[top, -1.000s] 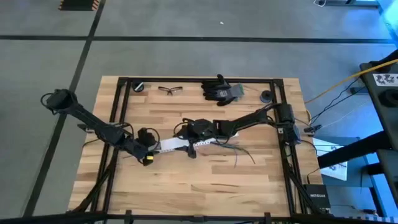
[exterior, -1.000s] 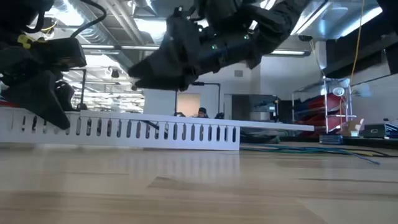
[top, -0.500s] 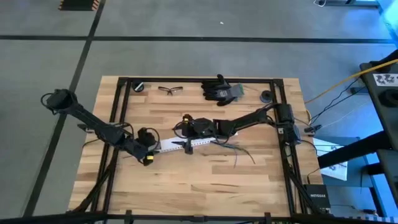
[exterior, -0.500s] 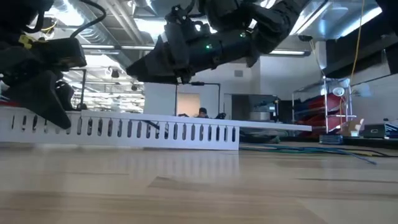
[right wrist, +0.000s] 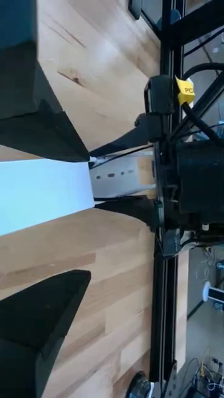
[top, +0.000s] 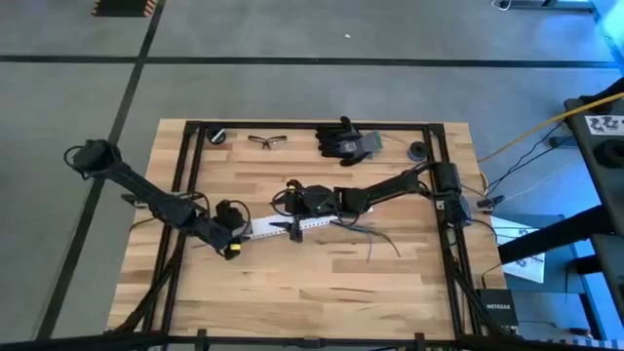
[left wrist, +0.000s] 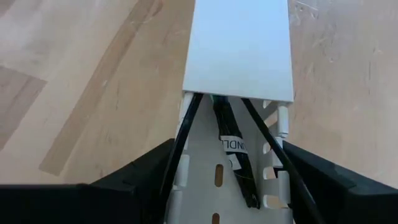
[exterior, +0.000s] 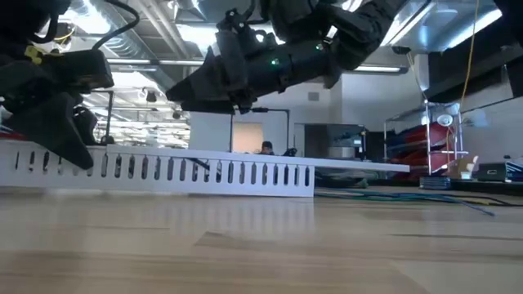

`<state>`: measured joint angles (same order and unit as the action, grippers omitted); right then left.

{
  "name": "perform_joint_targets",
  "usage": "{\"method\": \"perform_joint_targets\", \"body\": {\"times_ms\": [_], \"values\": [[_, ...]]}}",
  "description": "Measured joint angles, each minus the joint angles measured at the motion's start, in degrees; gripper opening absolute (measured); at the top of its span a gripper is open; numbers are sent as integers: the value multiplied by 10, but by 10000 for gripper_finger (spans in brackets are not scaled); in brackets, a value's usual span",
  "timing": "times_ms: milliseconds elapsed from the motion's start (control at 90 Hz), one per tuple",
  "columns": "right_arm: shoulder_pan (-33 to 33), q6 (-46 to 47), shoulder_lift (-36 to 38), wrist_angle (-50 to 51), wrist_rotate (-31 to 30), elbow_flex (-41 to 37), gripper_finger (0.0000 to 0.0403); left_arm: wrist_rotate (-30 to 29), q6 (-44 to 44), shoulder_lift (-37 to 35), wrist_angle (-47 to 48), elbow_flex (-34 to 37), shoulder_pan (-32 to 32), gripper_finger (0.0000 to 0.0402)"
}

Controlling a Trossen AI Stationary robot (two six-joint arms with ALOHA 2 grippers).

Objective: Ziptie cables
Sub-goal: Close the white cable duct

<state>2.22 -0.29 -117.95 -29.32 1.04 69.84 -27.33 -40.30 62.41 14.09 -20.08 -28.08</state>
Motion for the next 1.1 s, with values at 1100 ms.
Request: {"method": "perform_joint_targets", "body": {"times_ms": [1100], "values": [[-7, 29, 0, 26, 50, 5, 285, 0, -4, 0, 0, 0, 0, 237]]}}
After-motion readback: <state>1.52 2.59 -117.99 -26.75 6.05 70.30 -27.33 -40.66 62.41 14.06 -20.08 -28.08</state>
